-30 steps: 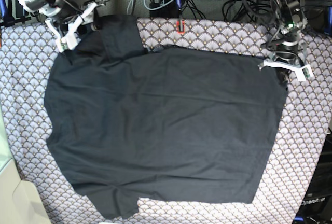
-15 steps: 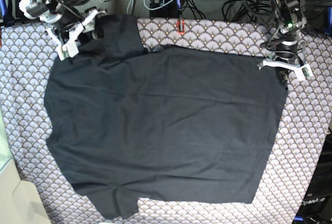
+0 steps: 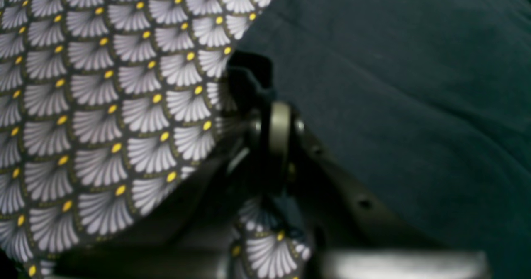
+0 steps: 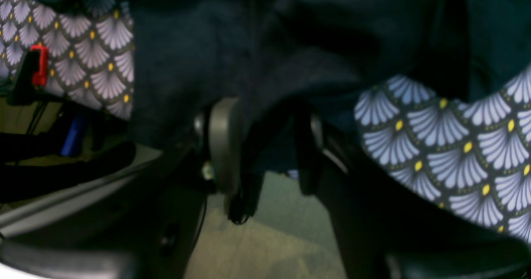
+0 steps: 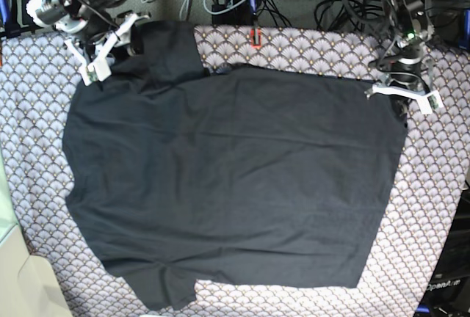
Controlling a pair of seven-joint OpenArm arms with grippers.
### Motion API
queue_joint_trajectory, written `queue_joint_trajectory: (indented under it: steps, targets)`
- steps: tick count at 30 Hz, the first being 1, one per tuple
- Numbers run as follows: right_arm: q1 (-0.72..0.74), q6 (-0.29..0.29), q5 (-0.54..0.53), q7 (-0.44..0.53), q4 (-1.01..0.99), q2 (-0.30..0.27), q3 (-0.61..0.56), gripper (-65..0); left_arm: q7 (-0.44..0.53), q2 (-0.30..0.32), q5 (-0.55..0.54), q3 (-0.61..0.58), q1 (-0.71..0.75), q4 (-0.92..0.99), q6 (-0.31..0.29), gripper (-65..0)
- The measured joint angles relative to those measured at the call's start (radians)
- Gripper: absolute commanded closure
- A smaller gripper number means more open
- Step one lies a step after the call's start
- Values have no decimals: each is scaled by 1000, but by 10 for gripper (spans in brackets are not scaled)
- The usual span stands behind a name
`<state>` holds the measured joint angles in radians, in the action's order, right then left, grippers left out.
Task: Fold the T-shirt properly
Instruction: 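Adjust the right gripper's grip on the shoulder edge of the shirt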
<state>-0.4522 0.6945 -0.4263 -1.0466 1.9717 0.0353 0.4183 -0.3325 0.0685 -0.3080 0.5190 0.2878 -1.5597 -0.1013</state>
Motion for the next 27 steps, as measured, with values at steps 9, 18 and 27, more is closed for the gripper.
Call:
queue_joint_trajectory:
  steps: [9,18,27]
  targets:
    - [6,0,2,0,-21,-16,0,-198,0,0,0,1,0,0,0,0]
    - [5,0,1,0,-21,-16,-1,-198,0,0,-4,1,0,0,0,0]
    - [5,0,0,7,-61,-16,-1,-198,0,0,-4,1,0,0,0,0]
